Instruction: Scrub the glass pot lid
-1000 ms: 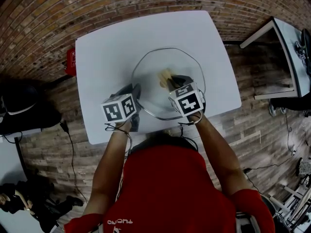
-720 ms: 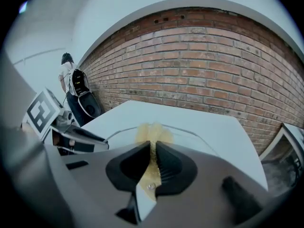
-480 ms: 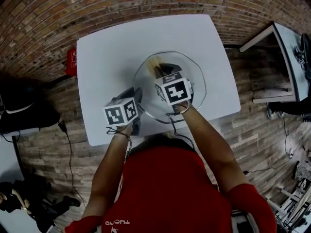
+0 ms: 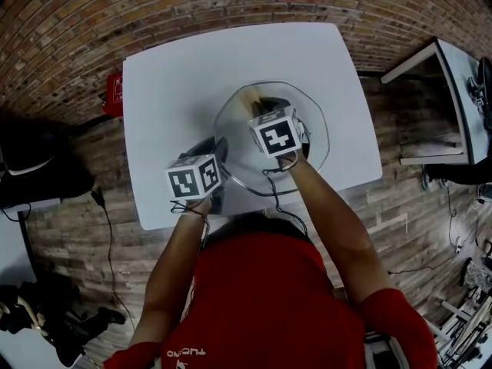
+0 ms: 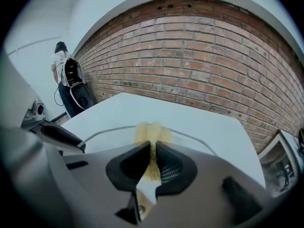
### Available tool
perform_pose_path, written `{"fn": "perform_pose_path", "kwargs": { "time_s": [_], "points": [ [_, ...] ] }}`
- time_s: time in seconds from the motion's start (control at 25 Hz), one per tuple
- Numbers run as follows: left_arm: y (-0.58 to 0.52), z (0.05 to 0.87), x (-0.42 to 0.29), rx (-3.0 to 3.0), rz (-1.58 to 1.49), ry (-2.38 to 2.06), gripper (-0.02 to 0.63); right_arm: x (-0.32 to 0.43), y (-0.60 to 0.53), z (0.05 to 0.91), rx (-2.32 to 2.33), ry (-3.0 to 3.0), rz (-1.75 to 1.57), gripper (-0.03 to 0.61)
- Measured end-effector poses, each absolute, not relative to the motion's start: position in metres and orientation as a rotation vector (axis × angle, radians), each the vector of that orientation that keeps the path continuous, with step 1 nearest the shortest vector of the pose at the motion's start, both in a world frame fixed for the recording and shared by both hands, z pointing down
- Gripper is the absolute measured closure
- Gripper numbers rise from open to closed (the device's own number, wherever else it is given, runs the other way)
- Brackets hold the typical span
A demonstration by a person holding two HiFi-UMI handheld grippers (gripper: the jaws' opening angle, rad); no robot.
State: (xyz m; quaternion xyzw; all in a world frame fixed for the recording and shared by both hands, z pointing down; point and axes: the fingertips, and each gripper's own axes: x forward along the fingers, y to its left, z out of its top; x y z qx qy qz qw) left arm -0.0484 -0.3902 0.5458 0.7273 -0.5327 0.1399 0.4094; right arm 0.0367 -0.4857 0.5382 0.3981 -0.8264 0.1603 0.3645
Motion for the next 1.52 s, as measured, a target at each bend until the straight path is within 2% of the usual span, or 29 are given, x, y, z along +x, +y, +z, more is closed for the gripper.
{"fn": "perform_pose_path", "kwargs": {
  "time_s": [0.32,0.48,0.6,0.8,1.08,1.32,1.52],
  "points": [
    [-0.390,0.547,-0.048,1.825,0.353,-1.337,0.500,0.119,-0.508,0.537,1.202,-1.969,0.437,0.528],
    [-0.390,0.546,-0.047,1.824,0.359,-1.337,0.500,0.136,-0.507,0.536,1.240,-1.954,0.463,0.528],
    [-0.389,0.546,-0.047,1.823,0.363,-1.335,0.500,0.127,-0.498,0.526,1.235,-1.989,0.465,0.528],
    [-0.389,0.546,-0.048,1.824,0.354,-1.336,0.502,0.065,-0.454,0.505,1.113,-2.144,0.507,0.528],
    [-0.388,0.546,-0.049,1.827,0.352,-1.334,0.503,-0.004,-0.398,0.520,0.907,-2.194,0.550,0.528],
    [-0.389,0.546,-0.049,1.823,0.347,-1.330,0.505,0.002,-0.400,0.538,0.914,-2.131,0.499,0.528],
    [-0.390,0.547,-0.050,1.825,0.352,-1.329,0.505,0.047,-0.411,0.547,1.001,-2.030,0.464,0.528]
  ]
}}
